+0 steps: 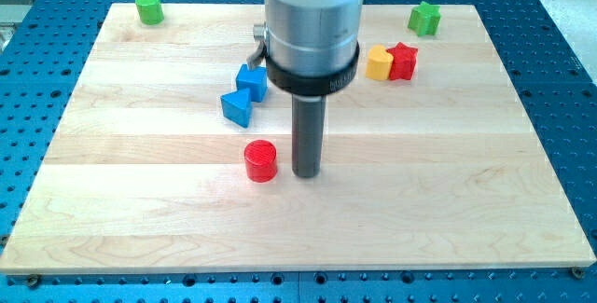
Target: Move the red circle to the center left of the board
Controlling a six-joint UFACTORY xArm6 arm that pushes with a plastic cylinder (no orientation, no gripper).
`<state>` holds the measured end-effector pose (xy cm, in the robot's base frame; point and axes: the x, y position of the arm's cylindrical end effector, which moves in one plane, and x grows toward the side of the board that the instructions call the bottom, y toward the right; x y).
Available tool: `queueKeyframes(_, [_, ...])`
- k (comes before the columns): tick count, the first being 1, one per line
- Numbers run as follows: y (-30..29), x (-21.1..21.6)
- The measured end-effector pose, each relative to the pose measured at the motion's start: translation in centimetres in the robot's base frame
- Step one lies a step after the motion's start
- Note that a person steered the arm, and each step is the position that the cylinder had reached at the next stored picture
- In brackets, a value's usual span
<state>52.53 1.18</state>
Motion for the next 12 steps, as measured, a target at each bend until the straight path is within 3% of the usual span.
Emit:
queueKeyframes(1, [-5.1, 0.7])
queueKeyframes(2, [-7.8, -2.4])
queueKeyframes(4, [-2.9, -3.7])
queueKeyframes(6, [-15.6, -7.0])
queueKeyframes(9, [-13.1, -9.3])
queueKeyframes(10, [-18.2, -9.9])
queueKeyframes(12, [-20.2, -9.8])
